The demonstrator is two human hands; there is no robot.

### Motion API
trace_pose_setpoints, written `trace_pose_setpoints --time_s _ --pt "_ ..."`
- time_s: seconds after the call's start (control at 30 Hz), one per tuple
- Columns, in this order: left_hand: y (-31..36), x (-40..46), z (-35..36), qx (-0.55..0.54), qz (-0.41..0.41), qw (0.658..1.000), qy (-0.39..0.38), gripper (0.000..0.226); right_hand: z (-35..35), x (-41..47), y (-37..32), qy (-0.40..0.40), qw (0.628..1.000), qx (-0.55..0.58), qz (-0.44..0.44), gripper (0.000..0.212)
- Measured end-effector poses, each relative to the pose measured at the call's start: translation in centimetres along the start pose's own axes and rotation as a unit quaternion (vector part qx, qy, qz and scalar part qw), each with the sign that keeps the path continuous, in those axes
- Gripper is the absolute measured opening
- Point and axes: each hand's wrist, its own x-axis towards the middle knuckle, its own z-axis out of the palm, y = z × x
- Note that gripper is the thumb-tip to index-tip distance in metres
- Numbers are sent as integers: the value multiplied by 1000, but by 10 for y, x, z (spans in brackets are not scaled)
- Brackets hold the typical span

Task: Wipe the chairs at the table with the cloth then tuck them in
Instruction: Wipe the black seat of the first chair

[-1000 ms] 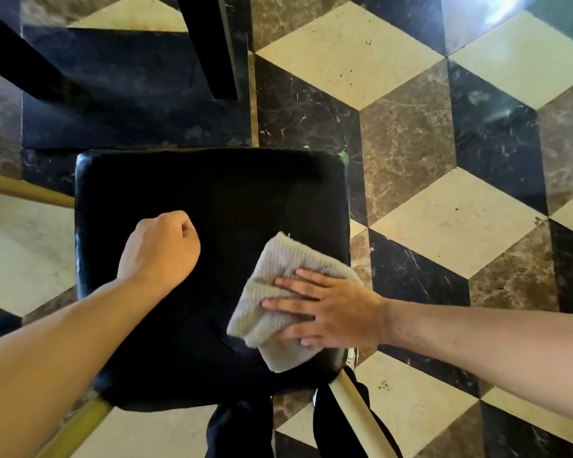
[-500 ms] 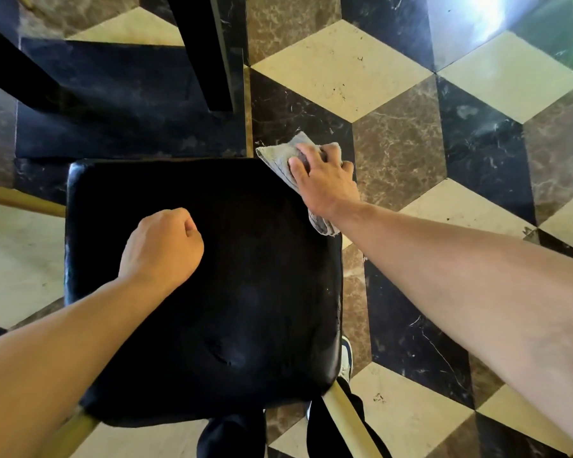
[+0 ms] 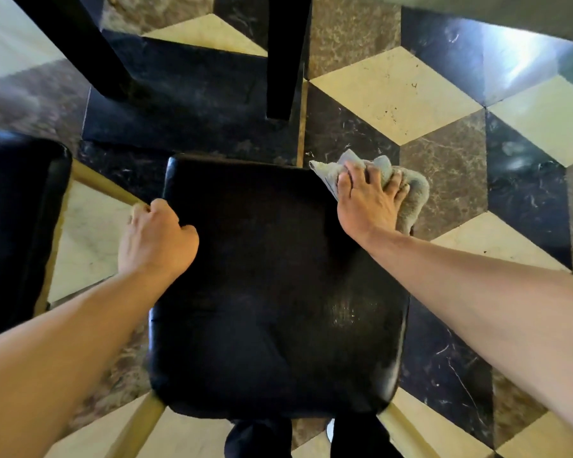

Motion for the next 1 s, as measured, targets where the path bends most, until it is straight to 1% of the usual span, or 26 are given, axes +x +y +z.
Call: trace_pose_setpoints --time_s 0.1,0.17,0.27,0.33,0.4,0.5,0.53,0.57,0.6,0.63,0.77,0.83,0.9,0.97,1.0 --pt "-24 10 -8 -22 -74 997 -24 40 16 -8 -48 -7 997 -5 -70 43" --pt "-37 14 -13 -31 -98 994 -32 43 31 -19 -84 -20 991 -8 -130 47" --pt "-56 22 -20 -52 -90 995 -14 31 55 -45 -131 -33 977 -2 -211 54" --pt "-66 26 -25 -62 -84 995 -3 22 68 -68 -142 -37 963 -22 -265 55" --pt "-69 29 -30 -68 -78 995 -2 16 75 -89 -132 -56 938 -55 -339 54" --pt "-75 32 -37 -92 -82 992 -2 13 74 -101 -100 -93 865 -125 -477 52" --pt "-77 32 -38 -102 -79 992 1 13 68 -96 -92 -97 844 -148 -506 53" --pt "-79 32 -39 -112 -75 991 5 14 62 -87 -87 -95 833 -166 -519 55" --pt "-80 32 -38 -120 -71 990 6 14 56 -76 -87 -89 835 -176 -514 57" --pt "-80 32 -37 -125 -68 990 6 14 50 -65 -89 -83 847 -179 -493 58" --pt "-87 34 -32 -145 -78 986 6 14 50 -27 -142 -49 922 -139 -357 59" --pt "-91 35 -30 -154 -81 985 4 13 61 -19 -175 -57 948 -118 -291 59" --pt "-95 34 -29 -162 -79 984 3 13 70 -22 -193 -51 956 -112 -266 58" --pt "-99 35 -29 -175 -76 982 2 14 74 -35 -194 -34 951 -114 -285 57" --pt "-101 34 -29 -177 -78 981 3 14 75 -44 -188 -25 944 -118 -308 57"
